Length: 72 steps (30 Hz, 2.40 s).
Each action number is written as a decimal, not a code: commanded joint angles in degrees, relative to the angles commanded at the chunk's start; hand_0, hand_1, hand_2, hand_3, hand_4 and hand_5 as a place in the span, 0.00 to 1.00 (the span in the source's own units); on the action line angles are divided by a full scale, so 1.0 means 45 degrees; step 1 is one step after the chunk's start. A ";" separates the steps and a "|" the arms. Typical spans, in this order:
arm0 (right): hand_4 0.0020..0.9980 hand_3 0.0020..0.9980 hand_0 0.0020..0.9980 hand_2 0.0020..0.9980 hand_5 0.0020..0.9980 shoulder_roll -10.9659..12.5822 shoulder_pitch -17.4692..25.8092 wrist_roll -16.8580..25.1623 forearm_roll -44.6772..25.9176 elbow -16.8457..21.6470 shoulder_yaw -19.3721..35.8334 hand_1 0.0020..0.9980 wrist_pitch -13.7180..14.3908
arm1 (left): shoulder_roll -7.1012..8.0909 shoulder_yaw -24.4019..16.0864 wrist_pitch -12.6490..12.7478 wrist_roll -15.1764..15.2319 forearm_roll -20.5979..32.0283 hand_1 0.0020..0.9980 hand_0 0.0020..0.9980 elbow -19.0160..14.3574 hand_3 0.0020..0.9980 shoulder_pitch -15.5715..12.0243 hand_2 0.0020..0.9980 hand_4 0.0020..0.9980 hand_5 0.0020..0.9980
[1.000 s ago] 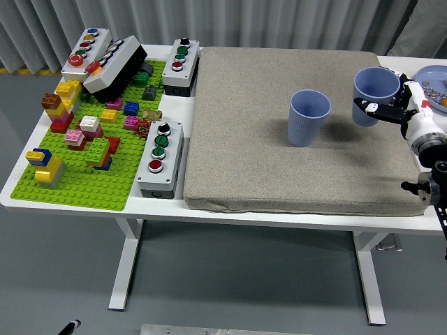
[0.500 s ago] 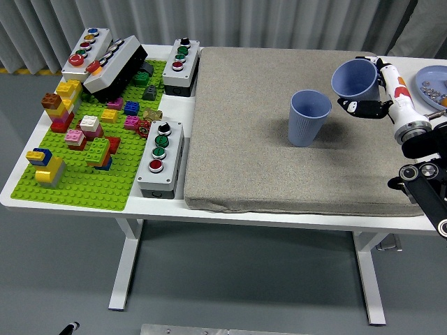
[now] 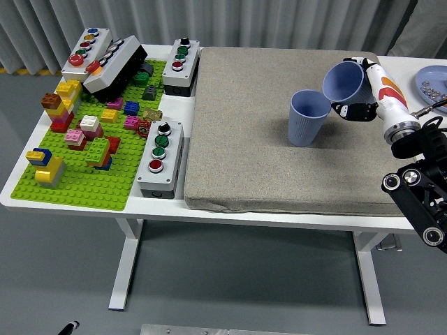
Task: Pick cup pour cup place
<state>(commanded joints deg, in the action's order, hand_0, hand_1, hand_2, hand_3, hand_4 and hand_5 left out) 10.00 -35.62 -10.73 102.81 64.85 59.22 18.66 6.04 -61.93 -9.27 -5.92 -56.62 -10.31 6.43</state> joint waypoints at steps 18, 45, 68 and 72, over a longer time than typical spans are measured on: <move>0.71 0.65 0.74 0.51 0.00 -0.0038 -0.0181 -0.0679 0.2957 0.0289 -0.0569 0.60 -0.0017 | 0.0011 -0.0026 0.0009 -0.0007 0.0006 0.82 0.84 0.0000 0.80 0.0021 0.88 0.63 1.00; 0.69 0.65 0.74 0.51 0.00 0.0583 -0.0858 -0.1147 0.4217 0.0305 -0.1879 0.60 0.0159 | 0.0058 -0.0054 0.0030 -0.0019 0.0014 0.82 0.84 0.0000 0.80 0.0020 0.88 0.64 1.00; 0.69 0.65 0.74 0.51 0.00 0.0974 -0.1340 -0.1199 0.3981 0.0103 -0.3295 0.61 0.0317 | 0.0076 0.0001 0.0045 -0.0012 0.0094 0.82 0.84 0.0000 0.80 -0.0020 0.88 0.64 1.00; 0.69 0.65 0.74 0.51 0.00 0.0961 -0.1342 -0.1199 0.3990 0.0113 -0.3290 0.61 0.0320 | 0.0075 -0.0016 0.0041 -0.0011 0.0076 0.82 0.84 0.0000 0.80 -0.0020 0.88 0.64 1.00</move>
<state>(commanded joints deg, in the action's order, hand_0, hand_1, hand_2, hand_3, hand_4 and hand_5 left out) 14.32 -41.66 -16.12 120.76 65.36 44.41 20.10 6.38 -62.00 -9.08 -5.97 -56.28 -10.31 6.34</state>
